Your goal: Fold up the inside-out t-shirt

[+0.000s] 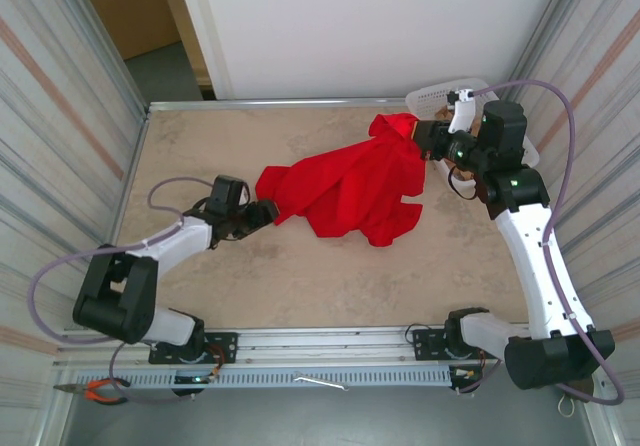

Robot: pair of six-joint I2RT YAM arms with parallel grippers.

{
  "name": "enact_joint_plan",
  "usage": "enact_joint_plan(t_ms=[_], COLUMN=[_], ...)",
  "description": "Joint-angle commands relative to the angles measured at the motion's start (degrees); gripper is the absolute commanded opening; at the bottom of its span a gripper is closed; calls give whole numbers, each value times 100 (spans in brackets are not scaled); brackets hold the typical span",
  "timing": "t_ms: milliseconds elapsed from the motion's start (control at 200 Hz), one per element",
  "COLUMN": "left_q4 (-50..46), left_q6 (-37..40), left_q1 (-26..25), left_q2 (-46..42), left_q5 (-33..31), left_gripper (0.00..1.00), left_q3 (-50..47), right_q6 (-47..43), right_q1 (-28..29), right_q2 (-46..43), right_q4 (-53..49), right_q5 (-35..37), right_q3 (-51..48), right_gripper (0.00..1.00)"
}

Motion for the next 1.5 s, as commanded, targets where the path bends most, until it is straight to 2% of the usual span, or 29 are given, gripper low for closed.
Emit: enact_joint_plan(t_ms=[0, 301, 451, 526, 611, 696, 827, 972, 1147, 1493], left_q4=[182, 77, 74, 38, 15, -171, -447, -531, -754, -586], left_q6=[102, 334, 391, 441, 577, 710, 682, 213, -148, -694], left_q1=[21, 21, 17, 17, 30, 215, 886, 1664, 2190, 2745], left_q2=[274, 1018, 1403, 1611, 1763, 1645, 704, -177, -391, -1229], left_q5=[-247, -538, -643, -698, -714, -643, -191, 621, 1145, 1681], left_gripper=[62, 60, 49, 35, 0, 0, 0, 0, 0, 0], left_q3=[339, 898, 1126, 1255, 1437, 1688, 2272, 3632, 5226, 5127], right_q6=[142, 149, 159, 159, 168, 185, 453, 1023, 1545, 2037], right_q1=[-47, -56, -65, -63, -82, -163, -683, -1226, -1413, -1532], right_q2=[-112, -138, -134, -138, -135, -76, 325, 906, 1120, 207], right_q4=[2, -1, -5, -8, -3, -1, 29, 160, 336, 397], right_q5=[-112, -138, -160, -162, -139, -86, -298, -841, -1036, -1285], right_q3=[139, 111, 114, 109, 112, 182, 773, 1892, 2675, 2461], right_gripper=[0, 0, 0, 0, 0, 0, 0, 0, 0, 0])
